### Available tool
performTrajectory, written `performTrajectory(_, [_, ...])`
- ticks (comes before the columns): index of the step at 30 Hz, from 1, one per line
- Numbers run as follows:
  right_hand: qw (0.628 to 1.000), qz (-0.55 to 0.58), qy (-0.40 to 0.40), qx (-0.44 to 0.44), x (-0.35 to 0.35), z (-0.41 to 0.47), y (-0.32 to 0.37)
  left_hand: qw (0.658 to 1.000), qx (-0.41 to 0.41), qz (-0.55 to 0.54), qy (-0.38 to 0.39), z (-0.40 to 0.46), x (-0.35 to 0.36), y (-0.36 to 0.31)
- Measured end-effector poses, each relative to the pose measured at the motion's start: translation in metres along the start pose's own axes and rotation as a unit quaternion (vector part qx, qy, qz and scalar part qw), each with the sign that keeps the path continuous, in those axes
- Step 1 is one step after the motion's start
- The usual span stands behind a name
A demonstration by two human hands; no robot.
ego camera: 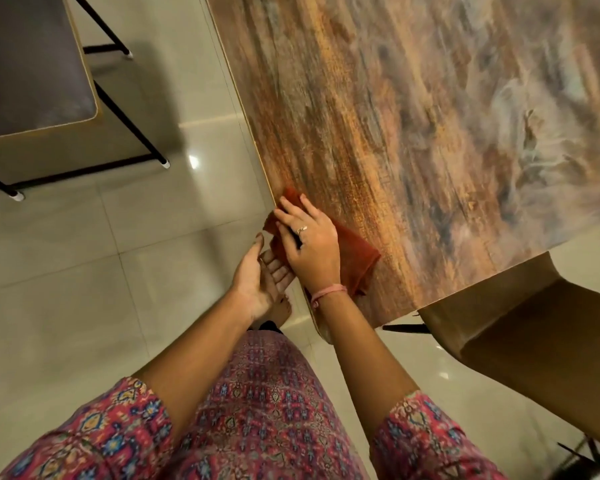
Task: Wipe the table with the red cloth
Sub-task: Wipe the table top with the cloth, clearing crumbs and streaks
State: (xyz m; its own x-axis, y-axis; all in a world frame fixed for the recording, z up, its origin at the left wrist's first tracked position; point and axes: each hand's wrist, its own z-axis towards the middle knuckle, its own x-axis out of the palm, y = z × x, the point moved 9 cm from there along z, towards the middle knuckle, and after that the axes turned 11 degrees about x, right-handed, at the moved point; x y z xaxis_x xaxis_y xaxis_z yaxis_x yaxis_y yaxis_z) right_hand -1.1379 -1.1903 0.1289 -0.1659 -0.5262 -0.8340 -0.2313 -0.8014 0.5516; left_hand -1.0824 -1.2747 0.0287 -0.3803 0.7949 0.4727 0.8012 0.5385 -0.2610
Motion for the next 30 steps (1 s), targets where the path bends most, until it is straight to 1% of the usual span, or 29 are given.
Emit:
performTrajectory(3, [1.000, -0.012, 0.018, 0.001, -0.004, -0.052, -0.015, 1.000, 0.008, 0.001, -0.023, -0.002, -0.008, -0.004])
performTrajectory(6, [0.995, -0.039, 0.071, -0.061, -0.015, -0.102, -0.038, 1.000, 0.013, 0.000, -0.027, -0.005, -0.008, -0.004])
performTrajectory(8, [0.991, -0.049, 0.087, -0.090, -0.036, -0.105, -0.068, 1.000, 0.007, -0.001, -0.027, -0.008, -0.004, 0.000])
performTrajectory(9, [0.992, -0.052, 0.081, -0.085, -0.048, -0.097, -0.085, 1.000, 0.004, 0.003, -0.028, -0.010, -0.002, 0.003])
performTrajectory(10, [0.995, -0.053, 0.063, -0.062, -0.061, -0.082, -0.104, 1.000, 0.003, 0.010, -0.030, -0.011, -0.001, 0.005])
performTrajectory(11, [0.998, -0.053, 0.036, -0.019, -0.075, -0.064, -0.125, 0.999, 0.005, 0.018, -0.032, -0.012, 0.002, 0.008])
performTrajectory(13, [0.993, -0.046, -0.032, 0.099, -0.103, -0.033, -0.163, 0.998, 0.018, 0.029, -0.044, -0.013, 0.005, 0.012])
performTrajectory(15, [0.975, -0.024, -0.095, 0.199, -0.117, -0.017, -0.181, 0.997, 0.037, 0.038, -0.056, -0.013, 0.008, 0.013])
performTrajectory(17, [0.956, -0.018, -0.136, 0.258, -0.110, -0.022, -0.172, 0.995, 0.051, 0.057, -0.062, -0.014, 0.011, 0.015])
performTrajectory(18, [0.959, -0.019, -0.136, 0.246, -0.098, -0.031, -0.155, 0.994, 0.057, 0.066, -0.064, -0.014, 0.014, 0.016])
performTrajectory(19, [0.974, -0.024, -0.114, 0.195, -0.081, -0.043, -0.131, 0.993, 0.065, 0.073, -0.067, -0.015, 0.017, 0.018])
performTrajectory(21, [0.999, -0.036, -0.017, 0.030, -0.045, -0.083, -0.081, 0.990, 0.082, 0.081, -0.084, -0.014, 0.018, 0.019])
performTrajectory(22, [0.997, -0.043, 0.035, -0.051, -0.036, -0.107, -0.068, 0.988, 0.089, 0.083, -0.095, -0.014, 0.018, 0.019])
performTrajectory(23, [0.989, -0.051, 0.071, -0.118, -0.036, -0.121, -0.069, 0.987, 0.094, 0.083, -0.104, -0.014, 0.018, 0.020])
performTrajectory(24, [0.982, -0.053, 0.087, -0.158, -0.045, -0.122, -0.081, 0.986, 0.097, 0.080, -0.114, -0.013, 0.018, 0.021])
performTrajectory(25, [0.982, -0.052, 0.083, -0.160, -0.059, -0.114, -0.100, 0.985, 0.096, 0.071, -0.122, -0.013, 0.018, 0.023])
performTrajectory(26, [0.988, -0.051, 0.067, -0.128, -0.075, -0.098, -0.124, 0.985, 0.096, 0.057, -0.132, -0.012, 0.018, 0.027])
performTrajectory(28, [0.999, -0.047, 0.009, -0.013, -0.109, -0.058, -0.174, 0.982, 0.101, 0.044, -0.153, -0.010, 0.018, 0.031])
performTrajectory(30, [0.991, -0.040, -0.052, 0.112, -0.131, -0.025, -0.207, 0.979, 0.106, 0.046, -0.168, -0.008, 0.018, 0.032])
